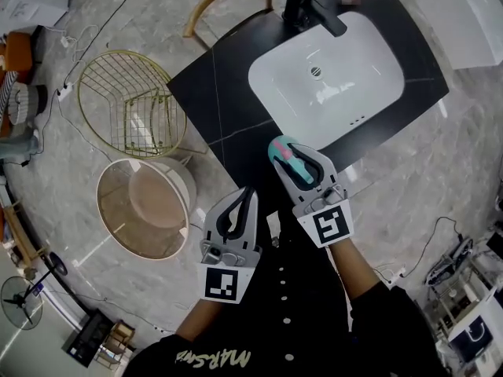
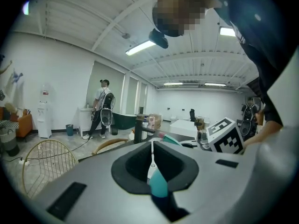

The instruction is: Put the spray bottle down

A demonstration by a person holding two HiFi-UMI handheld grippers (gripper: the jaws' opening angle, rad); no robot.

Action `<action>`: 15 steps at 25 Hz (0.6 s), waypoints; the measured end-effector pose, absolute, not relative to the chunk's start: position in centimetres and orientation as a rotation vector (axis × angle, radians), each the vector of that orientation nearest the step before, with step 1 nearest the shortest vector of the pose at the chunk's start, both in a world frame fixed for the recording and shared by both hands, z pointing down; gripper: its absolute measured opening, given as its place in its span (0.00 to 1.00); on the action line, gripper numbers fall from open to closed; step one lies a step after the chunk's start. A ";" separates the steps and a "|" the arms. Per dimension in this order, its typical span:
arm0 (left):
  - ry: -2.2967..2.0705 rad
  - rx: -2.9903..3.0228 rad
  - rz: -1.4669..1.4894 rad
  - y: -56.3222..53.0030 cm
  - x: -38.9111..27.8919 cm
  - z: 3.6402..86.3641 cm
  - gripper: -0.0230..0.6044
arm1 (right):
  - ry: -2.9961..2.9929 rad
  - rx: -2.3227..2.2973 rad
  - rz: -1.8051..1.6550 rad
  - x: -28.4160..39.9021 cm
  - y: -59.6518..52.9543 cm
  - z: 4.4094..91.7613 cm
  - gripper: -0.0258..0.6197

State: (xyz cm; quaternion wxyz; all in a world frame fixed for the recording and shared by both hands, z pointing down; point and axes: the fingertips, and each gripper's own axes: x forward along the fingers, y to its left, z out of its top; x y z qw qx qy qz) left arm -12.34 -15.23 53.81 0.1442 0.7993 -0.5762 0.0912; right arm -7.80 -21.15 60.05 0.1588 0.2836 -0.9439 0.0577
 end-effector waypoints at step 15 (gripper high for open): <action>-1.653 2.273 0.273 -14.9 -12.7 56.1 0.07 | -2.700 0.723 0.172 -9.6 -19.9 61.8 0.27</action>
